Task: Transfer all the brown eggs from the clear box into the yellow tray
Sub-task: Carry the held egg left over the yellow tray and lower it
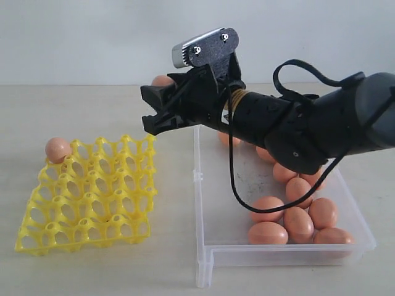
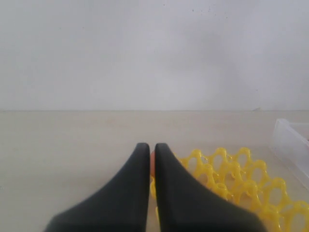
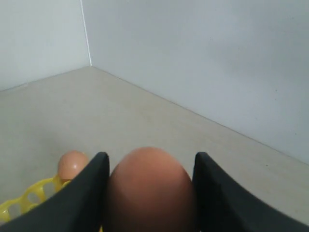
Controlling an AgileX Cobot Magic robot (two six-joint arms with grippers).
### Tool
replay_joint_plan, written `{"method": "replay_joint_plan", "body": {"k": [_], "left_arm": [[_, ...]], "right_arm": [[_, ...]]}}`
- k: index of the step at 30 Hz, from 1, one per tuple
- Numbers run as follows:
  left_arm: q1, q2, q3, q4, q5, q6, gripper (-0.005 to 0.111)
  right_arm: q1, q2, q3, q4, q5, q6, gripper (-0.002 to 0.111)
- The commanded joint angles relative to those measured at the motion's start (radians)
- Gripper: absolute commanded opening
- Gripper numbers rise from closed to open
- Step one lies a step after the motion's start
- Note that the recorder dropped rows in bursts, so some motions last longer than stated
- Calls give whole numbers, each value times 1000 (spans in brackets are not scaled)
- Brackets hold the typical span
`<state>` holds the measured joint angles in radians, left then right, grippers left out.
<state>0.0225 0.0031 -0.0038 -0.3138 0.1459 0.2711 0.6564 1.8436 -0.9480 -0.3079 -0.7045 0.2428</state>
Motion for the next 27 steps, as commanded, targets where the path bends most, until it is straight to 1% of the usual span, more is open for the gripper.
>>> {"method": "replay_joint_plan", "body": {"k": [1,5,6,10,11,15,19,27], "left_arm": [[2,-3,4,-5,-14,0,4],[2,-3,4,-5,-14,0,4],[2,-3,4,-5,-14,0,4],[2,-3,4,-5,-14,0,4],[2,-3,4,-5,-14,0,4],[2,-3,4,-5,-14,0,4],[2,-3,4,-5,-14,0,4],[2,-3,4,-5,-14,0,4]], "right_arm": [[1,53,-56,-75,-32,12,0],[1,125,-137,-245,-44,107,0],[1,168,-186,-306,-91,174,0],[1,262,-286,-358,-200,274,0],[1,311,-336,-383,-236,335,0],[3,424,-454,-444,-286,416,0],[3,472,-516,-458,-285,435,0],[3,472,-519,-459,-312,415,0]]}}
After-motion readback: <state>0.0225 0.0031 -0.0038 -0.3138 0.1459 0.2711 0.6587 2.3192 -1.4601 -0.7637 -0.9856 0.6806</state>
